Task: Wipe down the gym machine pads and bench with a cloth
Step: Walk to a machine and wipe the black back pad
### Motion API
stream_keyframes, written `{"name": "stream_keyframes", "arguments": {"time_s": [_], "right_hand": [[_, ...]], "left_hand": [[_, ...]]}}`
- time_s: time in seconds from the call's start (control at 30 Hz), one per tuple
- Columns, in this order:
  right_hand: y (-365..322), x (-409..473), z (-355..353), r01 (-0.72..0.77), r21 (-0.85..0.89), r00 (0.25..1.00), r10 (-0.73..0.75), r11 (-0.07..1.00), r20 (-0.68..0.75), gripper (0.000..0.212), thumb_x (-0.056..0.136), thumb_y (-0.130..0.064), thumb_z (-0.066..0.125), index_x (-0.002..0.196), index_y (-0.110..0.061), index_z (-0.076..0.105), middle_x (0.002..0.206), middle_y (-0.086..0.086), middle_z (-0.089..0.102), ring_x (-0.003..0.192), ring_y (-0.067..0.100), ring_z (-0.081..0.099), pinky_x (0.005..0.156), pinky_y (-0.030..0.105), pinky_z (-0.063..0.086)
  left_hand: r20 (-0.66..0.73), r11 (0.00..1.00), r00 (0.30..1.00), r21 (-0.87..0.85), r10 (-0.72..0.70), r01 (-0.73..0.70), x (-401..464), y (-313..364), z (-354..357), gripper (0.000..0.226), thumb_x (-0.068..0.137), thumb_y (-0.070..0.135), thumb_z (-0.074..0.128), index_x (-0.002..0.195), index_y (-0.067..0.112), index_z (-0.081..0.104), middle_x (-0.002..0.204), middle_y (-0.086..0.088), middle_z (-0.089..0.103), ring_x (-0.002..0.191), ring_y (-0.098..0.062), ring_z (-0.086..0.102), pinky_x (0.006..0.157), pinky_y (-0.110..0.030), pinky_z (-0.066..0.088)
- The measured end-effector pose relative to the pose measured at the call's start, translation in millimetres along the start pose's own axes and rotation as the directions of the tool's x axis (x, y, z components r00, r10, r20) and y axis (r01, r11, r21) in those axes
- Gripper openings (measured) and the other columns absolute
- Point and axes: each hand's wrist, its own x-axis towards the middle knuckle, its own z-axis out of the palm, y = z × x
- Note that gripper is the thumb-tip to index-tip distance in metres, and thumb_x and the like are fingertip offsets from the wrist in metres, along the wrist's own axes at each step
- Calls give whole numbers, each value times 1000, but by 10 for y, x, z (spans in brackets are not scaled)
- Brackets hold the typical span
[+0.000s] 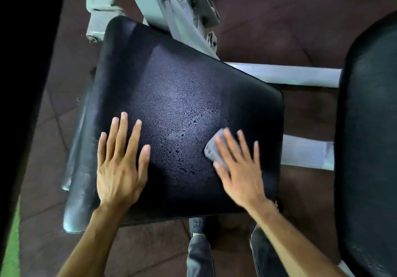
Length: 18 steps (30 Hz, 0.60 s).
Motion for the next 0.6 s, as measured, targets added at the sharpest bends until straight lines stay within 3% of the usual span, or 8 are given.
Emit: {"name": "stream_keyframes", "arguments": {"time_s": [0.1, 0.2, 0.27, 0.37, 0.47, 0.53, 0.6], "right_hand": [[-46, 589, -155, -191, 48, 976, 195, 980, -99, 57, 101, -47, 17, 154, -31, 4, 164, -5, 3, 151, 26, 2, 119, 55, 16], [-292, 1044, -240, -230, 99, 957, 243, 968, -157, 55, 102, -44, 13, 154, -27, 9, 164, -1, 9, 151, 26, 7, 120, 50, 21], [-501, 1052, -215, -116, 115, 976, 135, 987, -174, 53, 103, -39, 20, 154, -25, 15, 163, 0, 12, 151, 25, 10, 120, 46, 22], [-796, 399, -24, 162, 87, 983, -153, 983, -99, 52, 104, -37, 21, 154, -24, 15, 163, 0, 9, 151, 24, 7, 120, 43, 20], [-616, -411, 192, 238, 26, 971, -237, 971, -39, 52, 102, -40, 28, 153, -27, 21, 163, -3, 10, 150, 25, 14, 115, 46, 27], [-283, -484, 224, 145, -6, 989, -145, 989, -31, 54, 101, -43, 21, 153, -31, 13, 163, -4, 4, 149, 27, 16, 113, 51, 26], [-46, -181, 148, -103, 44, 991, 106, 994, -76, 53, 101, -42, 14, 153, -31, 10, 163, -1, 7, 149, 30, 13, 116, 55, 24]], "left_hand": [[-1, 1000, 1000, 28, -2, 2, 6, 17, 16, 60, 104, 46, 21, 154, 15, 32, 166, -8, 19, 154, -23, 14, 126, -44, 13], [-21, 999, 1000, 43, -1, 2, 8, 18, 45, 59, 104, 45, 24, 154, 15, 33, 166, -9, 19, 154, -23, 15, 126, -45, 13], [-29, 999, 1000, 47, 7, -5, 12, 26, 60, 58, 104, 44, 25, 154, 15, 33, 166, -9, 19, 154, -24, 15, 126, -45, 14], [-20, 999, 1000, 41, 1, -1, 14, 15, 44, 57, 105, 42, 24, 154, 16, 32, 166, -9, 19, 154, -23, 15, 126, -46, 14], [-10, 1000, 1000, 24, -5, 5, 8, 15, 21, 56, 104, 41, 26, 154, 17, 32, 166, -7, 18, 154, -22, 14, 125, -46, 14], [-5, 1000, 1000, 19, -12, 12, 13, 39, 12, 56, 104, 41, 25, 154, 17, 31, 166, -7, 18, 155, -22, 13, 126, -46, 14], [0, 1000, 1000, 23, -13, 13, 20, 40, 12, 57, 104, 42, 24, 154, 17, 32, 166, -8, 18, 155, -22, 13, 126, -45, 13]]}}
